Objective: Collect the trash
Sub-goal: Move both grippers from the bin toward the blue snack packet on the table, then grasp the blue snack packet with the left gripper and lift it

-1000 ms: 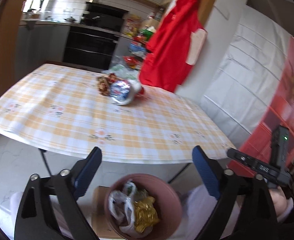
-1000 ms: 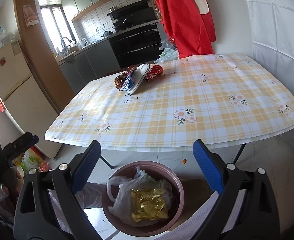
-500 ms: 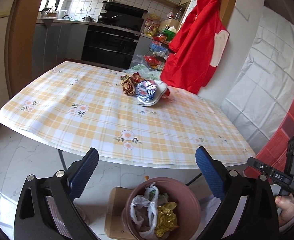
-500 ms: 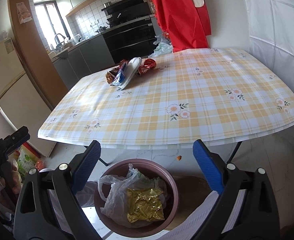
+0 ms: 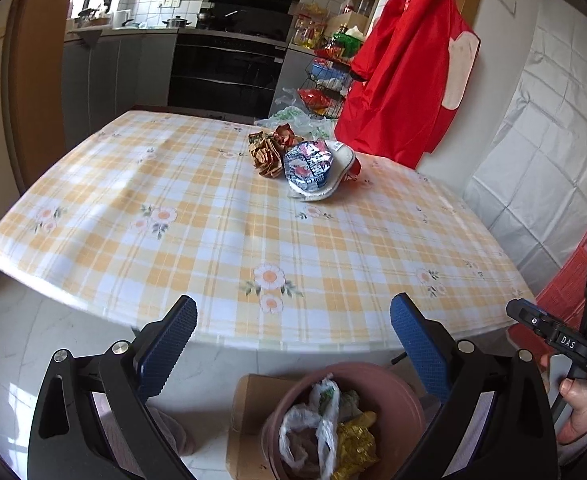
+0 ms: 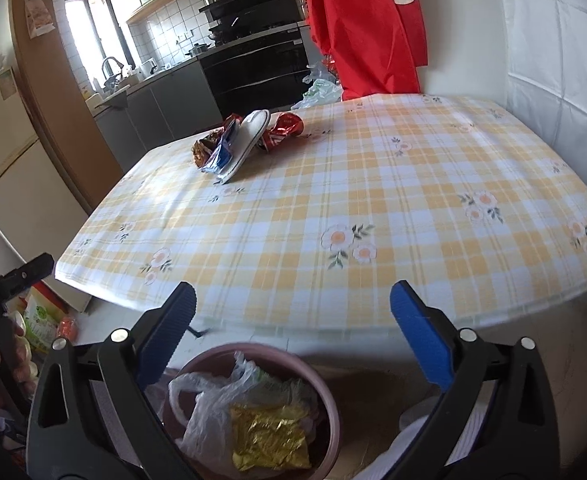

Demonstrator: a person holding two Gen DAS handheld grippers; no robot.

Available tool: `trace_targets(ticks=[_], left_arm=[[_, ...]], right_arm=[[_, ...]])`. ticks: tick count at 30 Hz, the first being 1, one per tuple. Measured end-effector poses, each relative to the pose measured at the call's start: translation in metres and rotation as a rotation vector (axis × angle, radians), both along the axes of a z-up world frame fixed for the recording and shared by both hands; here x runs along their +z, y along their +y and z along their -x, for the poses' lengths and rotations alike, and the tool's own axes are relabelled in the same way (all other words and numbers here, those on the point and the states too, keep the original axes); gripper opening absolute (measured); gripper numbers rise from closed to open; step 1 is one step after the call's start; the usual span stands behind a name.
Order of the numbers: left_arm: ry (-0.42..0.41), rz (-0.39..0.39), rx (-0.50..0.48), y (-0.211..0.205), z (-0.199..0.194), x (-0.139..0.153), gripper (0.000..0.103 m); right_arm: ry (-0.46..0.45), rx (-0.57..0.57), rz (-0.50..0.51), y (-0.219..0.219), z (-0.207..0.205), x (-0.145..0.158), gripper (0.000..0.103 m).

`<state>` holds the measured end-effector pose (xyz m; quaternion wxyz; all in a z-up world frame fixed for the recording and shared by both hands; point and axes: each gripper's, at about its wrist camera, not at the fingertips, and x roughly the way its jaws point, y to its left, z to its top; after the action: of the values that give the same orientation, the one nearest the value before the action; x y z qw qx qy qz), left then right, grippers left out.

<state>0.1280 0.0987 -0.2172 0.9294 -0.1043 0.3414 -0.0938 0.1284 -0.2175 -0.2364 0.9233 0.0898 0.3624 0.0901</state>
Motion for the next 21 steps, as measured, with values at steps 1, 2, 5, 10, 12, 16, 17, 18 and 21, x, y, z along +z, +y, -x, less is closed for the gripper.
trace_targets(ticks=[1,2,5,10,12,16,17,18,21], left_arm=[[-0.005,-0.016,-0.002,-0.003,-0.009,0.002,0.095],[-0.012,-0.032,-0.003,-0.006,-0.018,0.003,0.095],[-0.02,-0.066,-0.016,-0.016,-0.048,0.005,0.095],[-0.042,-0.161,-0.054,-0.049,-0.11,0.004,0.095],[-0.049,-0.193,-0.065,-0.068,-0.14,0.001,0.095],[-0.033,-0.165,-0.041,-0.088,-0.19,-0.008,0.095],[-0.035,-0.167,-0.028,-0.094,-0.207,-0.012,0.095],[-0.038,-0.176,-0.02,-0.097,-0.218,-0.014,0.093],[-0.037,-0.228,0.0,-0.108,-0.26,-0.022,0.086]], right_arm=[[-0.006,-0.006,0.006,0.0,-0.007,0.0,0.097],[-0.011,-0.016,0.008,-0.001,-0.014,0.0,0.097],[-0.036,-0.038,-0.021,-0.005,-0.035,0.0,0.097],[-0.042,-0.069,-0.042,-0.016,-0.072,-0.01,0.097],[-0.024,-0.083,-0.052,-0.021,-0.086,-0.016,0.097],[0.001,-0.088,-0.047,-0.032,-0.112,-0.026,0.097],[0.006,-0.083,-0.039,-0.033,-0.117,-0.028,0.097],[0.01,-0.078,-0.029,-0.034,-0.122,-0.03,0.097],[0.015,-0.073,-0.006,-0.038,-0.138,-0.036,0.097]])
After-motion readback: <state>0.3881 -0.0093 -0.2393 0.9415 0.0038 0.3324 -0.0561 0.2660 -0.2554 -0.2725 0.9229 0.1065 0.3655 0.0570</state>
